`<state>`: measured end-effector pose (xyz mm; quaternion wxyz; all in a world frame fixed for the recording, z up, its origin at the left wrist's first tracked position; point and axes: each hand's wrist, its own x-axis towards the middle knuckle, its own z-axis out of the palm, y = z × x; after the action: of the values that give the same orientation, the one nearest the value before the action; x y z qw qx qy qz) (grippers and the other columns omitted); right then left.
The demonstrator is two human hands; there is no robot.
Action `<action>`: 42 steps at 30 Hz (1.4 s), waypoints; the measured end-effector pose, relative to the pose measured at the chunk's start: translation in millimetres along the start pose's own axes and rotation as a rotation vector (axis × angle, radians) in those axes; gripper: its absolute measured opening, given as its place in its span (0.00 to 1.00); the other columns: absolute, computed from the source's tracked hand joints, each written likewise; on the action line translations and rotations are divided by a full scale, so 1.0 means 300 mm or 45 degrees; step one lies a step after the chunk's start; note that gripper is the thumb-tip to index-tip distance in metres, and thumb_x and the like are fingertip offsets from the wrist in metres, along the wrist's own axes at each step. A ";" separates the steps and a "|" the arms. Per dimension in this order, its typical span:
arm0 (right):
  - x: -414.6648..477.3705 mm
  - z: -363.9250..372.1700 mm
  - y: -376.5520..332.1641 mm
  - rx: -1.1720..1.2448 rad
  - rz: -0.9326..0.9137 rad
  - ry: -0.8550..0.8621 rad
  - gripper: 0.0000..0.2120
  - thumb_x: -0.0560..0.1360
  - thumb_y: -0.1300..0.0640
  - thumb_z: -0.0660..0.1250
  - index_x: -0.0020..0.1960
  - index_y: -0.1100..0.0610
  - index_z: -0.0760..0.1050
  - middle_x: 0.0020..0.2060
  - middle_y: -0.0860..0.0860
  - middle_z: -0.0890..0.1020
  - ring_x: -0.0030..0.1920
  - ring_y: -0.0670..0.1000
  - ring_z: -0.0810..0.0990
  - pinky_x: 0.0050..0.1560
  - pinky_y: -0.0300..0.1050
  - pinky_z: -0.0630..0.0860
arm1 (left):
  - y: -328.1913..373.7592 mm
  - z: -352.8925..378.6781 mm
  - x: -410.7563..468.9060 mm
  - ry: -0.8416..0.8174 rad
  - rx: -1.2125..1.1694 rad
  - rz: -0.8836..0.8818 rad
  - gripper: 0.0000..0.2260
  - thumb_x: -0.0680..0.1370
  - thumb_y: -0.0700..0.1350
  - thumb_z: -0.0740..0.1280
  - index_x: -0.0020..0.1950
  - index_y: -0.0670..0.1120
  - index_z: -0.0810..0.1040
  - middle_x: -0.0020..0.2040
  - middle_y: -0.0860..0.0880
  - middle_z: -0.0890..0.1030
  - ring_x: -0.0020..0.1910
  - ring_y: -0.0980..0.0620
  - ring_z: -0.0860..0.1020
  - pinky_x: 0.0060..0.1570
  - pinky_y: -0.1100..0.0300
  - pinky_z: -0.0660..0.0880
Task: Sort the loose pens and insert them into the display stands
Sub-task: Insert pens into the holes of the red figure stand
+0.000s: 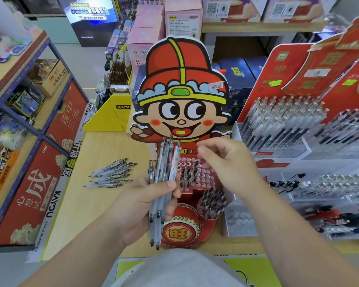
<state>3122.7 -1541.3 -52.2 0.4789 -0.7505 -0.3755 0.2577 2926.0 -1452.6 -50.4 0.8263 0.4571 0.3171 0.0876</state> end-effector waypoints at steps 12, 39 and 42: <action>-0.053 0.014 -0.069 0.487 0.284 -0.025 0.03 0.77 0.61 0.71 0.47 0.61 0.83 0.38 0.60 0.85 0.35 0.50 0.83 0.34 0.40 0.78 | -0.001 0.024 0.032 0.072 0.257 0.043 0.11 0.79 0.43 0.71 0.59 0.41 0.78 0.46 0.41 0.85 0.38 0.44 0.80 0.37 0.51 0.75; 0.092 0.019 0.089 -0.362 -0.231 -0.269 0.10 0.80 0.57 0.67 0.59 0.47 0.80 0.50 0.41 0.82 0.52 0.40 0.78 0.51 0.31 0.72 | -0.026 -0.086 0.072 0.391 -0.042 0.032 0.09 0.76 0.42 0.69 0.55 0.42 0.78 0.41 0.42 0.83 0.33 0.46 0.78 0.31 0.54 0.73; 0.101 0.011 0.094 -0.400 -0.255 -0.288 0.10 0.80 0.57 0.67 0.59 0.47 0.80 0.50 0.41 0.82 0.53 0.40 0.78 0.52 0.33 0.73 | -0.033 -0.086 0.074 0.408 -0.056 0.010 0.06 0.80 0.39 0.67 0.56 0.41 0.77 0.40 0.43 0.83 0.30 0.47 0.75 0.29 0.55 0.72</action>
<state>3146.9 -1522.5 -80.0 0.3341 -0.7413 -0.5349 0.2297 2926.4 -1430.6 -78.1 0.7748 0.4202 0.4410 0.1695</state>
